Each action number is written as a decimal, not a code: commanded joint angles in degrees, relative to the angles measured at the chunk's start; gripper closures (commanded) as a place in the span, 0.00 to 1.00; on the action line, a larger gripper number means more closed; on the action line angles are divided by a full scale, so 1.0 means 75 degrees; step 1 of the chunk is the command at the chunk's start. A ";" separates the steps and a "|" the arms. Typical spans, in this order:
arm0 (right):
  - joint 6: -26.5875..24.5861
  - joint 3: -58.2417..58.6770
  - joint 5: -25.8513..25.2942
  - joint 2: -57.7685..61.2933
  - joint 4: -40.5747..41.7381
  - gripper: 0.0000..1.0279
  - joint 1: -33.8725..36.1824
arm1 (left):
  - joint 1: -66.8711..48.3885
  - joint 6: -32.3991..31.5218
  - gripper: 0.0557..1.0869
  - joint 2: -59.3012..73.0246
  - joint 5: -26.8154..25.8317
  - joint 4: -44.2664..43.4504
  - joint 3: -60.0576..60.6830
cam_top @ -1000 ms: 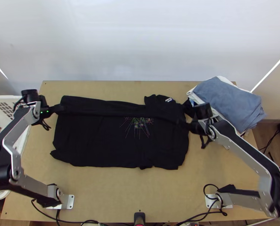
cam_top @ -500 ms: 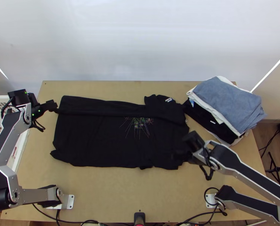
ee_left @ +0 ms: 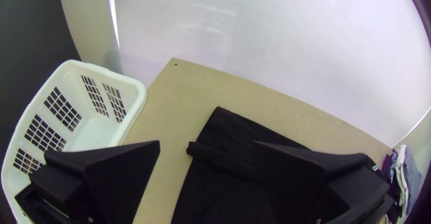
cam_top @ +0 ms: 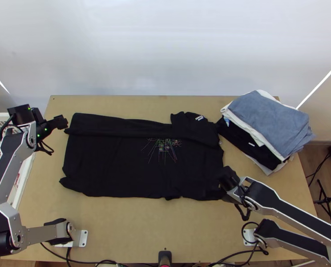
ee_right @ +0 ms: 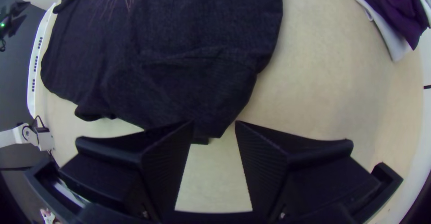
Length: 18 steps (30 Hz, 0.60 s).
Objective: Fold the t-shirt
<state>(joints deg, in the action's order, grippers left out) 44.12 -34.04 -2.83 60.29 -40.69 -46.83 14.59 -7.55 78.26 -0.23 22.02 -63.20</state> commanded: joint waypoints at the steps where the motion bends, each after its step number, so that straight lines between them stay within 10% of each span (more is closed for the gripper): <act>1: -0.0035 0.0180 0.0366 0.0328 0.0105 0.55 -0.0166 | -0.0023 -0.0106 0.05 -0.0134 0.0031 0.0076 0.0095; 10: 0.0012 -0.0055 0.0377 0.1102 0.0491 0.67 -0.0506 | 0.0176 0.0644 0.05 -0.0438 0.0160 0.0415 0.0434; 12: 0.0047 0.0062 0.0166 0.0879 0.0972 0.94 -0.0565 | 0.0340 0.1382 0.05 -0.0614 0.0171 0.1154 0.0364; 18: 0.0036 0.0308 0.0131 0.0352 0.1499 0.97 -0.0623 | 0.0809 0.3843 0.05 -0.0626 0.0242 0.5232 -0.0351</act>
<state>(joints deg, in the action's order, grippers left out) 44.16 -32.84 -1.10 65.01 -33.30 -50.52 17.15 6.02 74.17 0.91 38.70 -62.63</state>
